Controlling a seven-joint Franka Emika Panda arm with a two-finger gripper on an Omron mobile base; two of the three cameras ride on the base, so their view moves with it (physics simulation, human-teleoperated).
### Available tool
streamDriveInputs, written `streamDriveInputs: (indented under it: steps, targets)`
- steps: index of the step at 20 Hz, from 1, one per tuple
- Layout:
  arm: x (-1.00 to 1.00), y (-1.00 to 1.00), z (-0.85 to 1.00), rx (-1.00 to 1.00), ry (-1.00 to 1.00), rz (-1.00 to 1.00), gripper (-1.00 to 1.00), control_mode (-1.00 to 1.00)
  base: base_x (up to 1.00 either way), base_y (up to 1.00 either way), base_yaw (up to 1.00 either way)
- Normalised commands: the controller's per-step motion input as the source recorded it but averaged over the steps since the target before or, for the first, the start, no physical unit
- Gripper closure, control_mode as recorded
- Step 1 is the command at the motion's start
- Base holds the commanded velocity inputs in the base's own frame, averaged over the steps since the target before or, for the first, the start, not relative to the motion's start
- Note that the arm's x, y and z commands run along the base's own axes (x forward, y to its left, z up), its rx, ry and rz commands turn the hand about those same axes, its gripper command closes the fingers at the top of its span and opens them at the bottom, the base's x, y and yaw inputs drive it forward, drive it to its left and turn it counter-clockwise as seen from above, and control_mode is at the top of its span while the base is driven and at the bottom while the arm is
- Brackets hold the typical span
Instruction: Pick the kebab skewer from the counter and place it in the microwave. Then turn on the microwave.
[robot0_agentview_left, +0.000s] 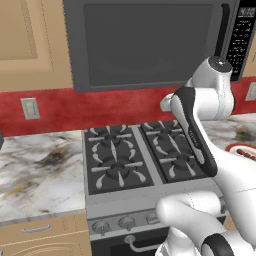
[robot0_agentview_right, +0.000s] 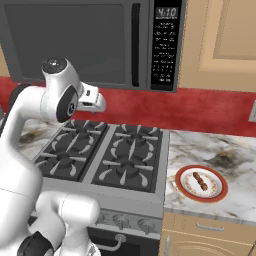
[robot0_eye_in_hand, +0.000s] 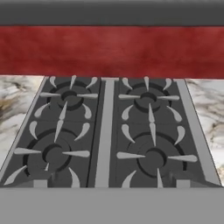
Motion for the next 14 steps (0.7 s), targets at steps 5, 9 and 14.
streamDriveInputs:
  steps: [5, 9, 14]
  targets:
    - [-0.11, -0.21, 0.23, 0.05, -0.08, -0.05, -1.0, -1.0, 0.0, 0.0, 0.0]
    - [-0.1, -0.19, 0.26, 0.01, -0.07, -0.02, -1.0, -1.0, 0.0, 0.0, 0.0]
    - [-0.1, -0.15, 0.26, 0.0, -0.05, 0.0, -1.0, -1.0, 0.0, 0.0, 0.0]
